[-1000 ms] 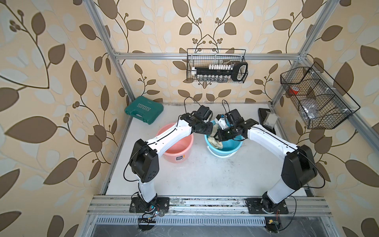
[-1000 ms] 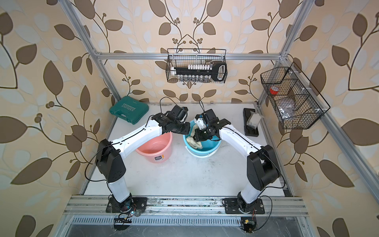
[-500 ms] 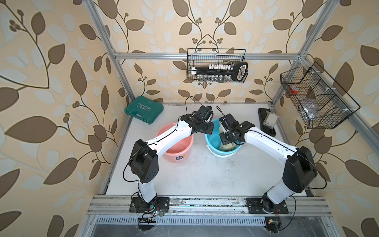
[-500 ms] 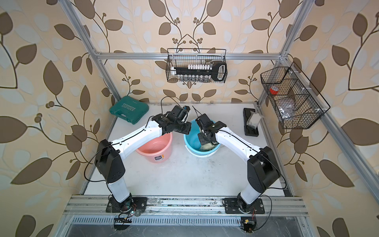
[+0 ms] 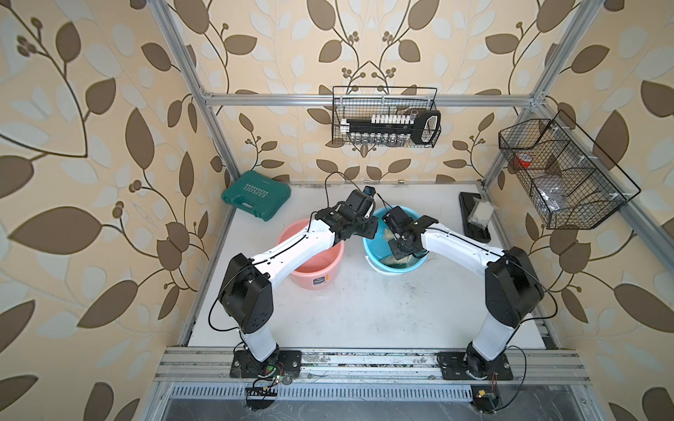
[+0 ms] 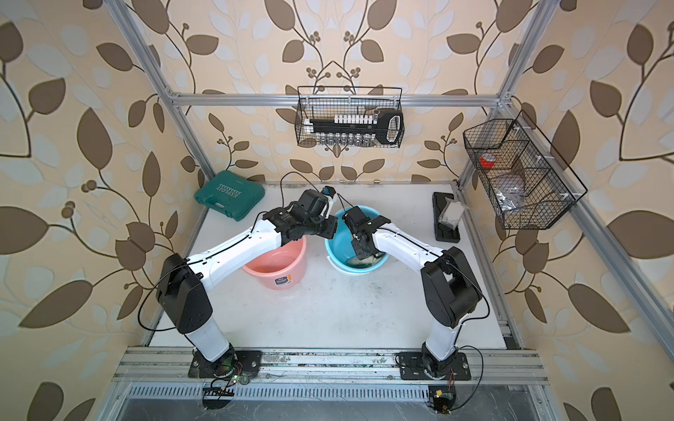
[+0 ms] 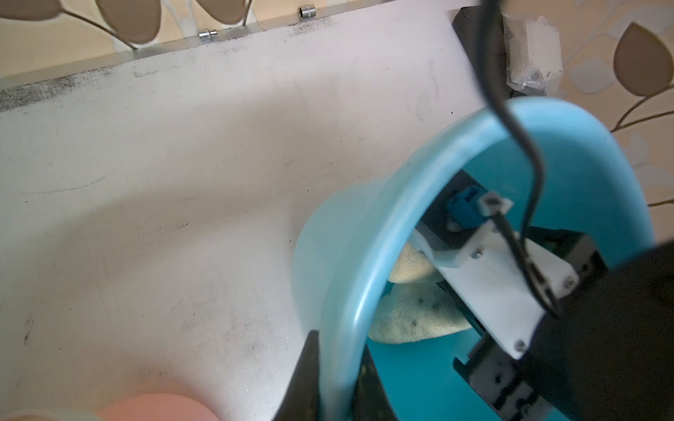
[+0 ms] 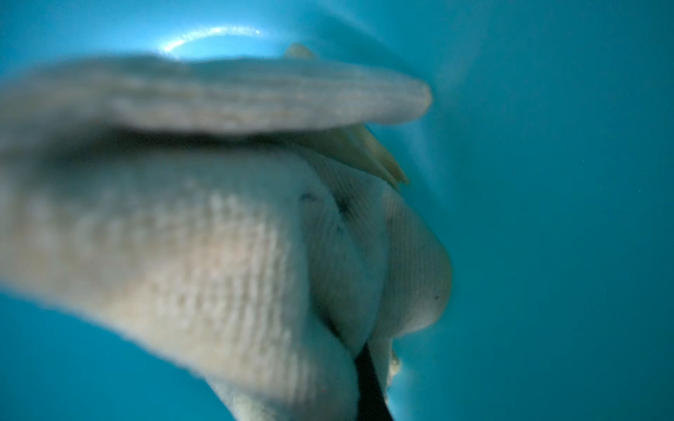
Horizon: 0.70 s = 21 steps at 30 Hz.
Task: Wipe the inside of the bucket with a cloth
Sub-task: Wipe the dirt from the inside of the bucket.
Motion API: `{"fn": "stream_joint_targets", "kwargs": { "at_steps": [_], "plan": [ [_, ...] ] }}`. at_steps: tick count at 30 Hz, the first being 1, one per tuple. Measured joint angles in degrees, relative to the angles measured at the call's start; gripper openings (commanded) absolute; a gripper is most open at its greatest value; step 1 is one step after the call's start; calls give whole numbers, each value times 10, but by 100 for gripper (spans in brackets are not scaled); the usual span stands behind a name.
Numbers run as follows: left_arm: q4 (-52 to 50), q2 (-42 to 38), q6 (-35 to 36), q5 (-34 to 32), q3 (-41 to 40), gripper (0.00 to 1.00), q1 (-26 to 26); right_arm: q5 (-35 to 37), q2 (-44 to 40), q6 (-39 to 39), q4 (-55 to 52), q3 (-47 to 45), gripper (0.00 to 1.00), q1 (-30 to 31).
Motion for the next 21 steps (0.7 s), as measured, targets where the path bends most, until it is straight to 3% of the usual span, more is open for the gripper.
{"fn": "stream_joint_targets", "kwargs": {
  "at_steps": [9,14,18,21],
  "plan": [
    [30,-7,-31,-3,-27,0,2,26,85,28,-37,63,0,1],
    [45,-15,-42,-3,-42,0,0,-4,115,49,-35,71,0,-4],
    [49,-20,-46,-6,-47,0,0,-91,109,50,-11,65,0,-12],
    [50,-21,-46,-9,-48,0,-1,-199,89,48,47,32,0,-14]
  ]
}}
